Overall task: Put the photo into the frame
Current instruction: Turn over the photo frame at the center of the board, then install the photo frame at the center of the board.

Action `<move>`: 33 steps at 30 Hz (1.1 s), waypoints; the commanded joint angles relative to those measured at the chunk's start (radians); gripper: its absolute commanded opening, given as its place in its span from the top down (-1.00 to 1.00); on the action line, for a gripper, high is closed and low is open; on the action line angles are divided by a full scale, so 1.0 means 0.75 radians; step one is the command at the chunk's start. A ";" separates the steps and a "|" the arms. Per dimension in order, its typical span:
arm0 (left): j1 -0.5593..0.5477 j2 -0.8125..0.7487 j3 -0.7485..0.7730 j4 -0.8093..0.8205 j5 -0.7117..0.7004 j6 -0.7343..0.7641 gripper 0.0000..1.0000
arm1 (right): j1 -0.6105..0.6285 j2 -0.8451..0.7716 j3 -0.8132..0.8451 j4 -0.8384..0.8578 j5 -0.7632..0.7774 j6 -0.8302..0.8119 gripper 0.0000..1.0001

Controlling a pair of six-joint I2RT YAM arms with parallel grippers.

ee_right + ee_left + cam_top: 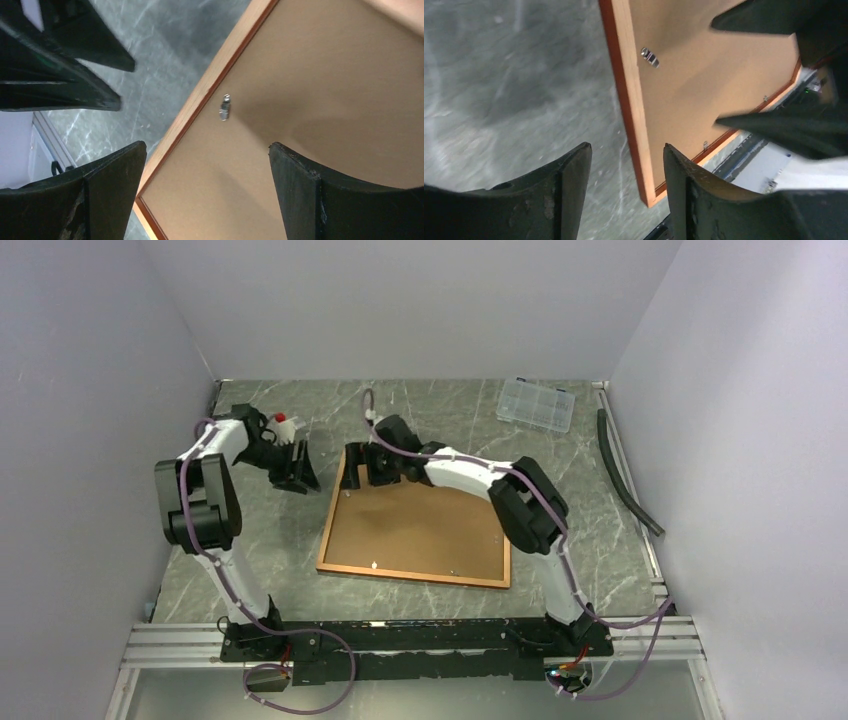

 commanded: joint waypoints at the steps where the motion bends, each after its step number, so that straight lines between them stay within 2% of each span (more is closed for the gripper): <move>1: -0.050 0.117 -0.017 0.054 0.133 -0.025 -0.10 | 0.060 0.052 0.105 0.077 -0.077 0.035 -0.90; 4: -0.072 0.177 -0.026 0.078 0.133 -0.028 0.09 | 0.070 0.090 0.115 0.100 -0.092 0.051 -0.82; 11: -0.137 0.236 -0.020 0.091 0.155 -0.017 0.28 | 0.073 0.143 0.133 0.131 -0.098 0.045 -0.78; 21: -0.149 0.303 -0.019 0.084 0.142 0.004 0.71 | 0.049 0.217 0.170 0.145 -0.162 0.087 -0.64; 33: -0.160 0.319 -0.026 0.079 0.142 0.008 0.85 | 0.043 0.236 0.126 0.227 -0.251 0.177 -0.58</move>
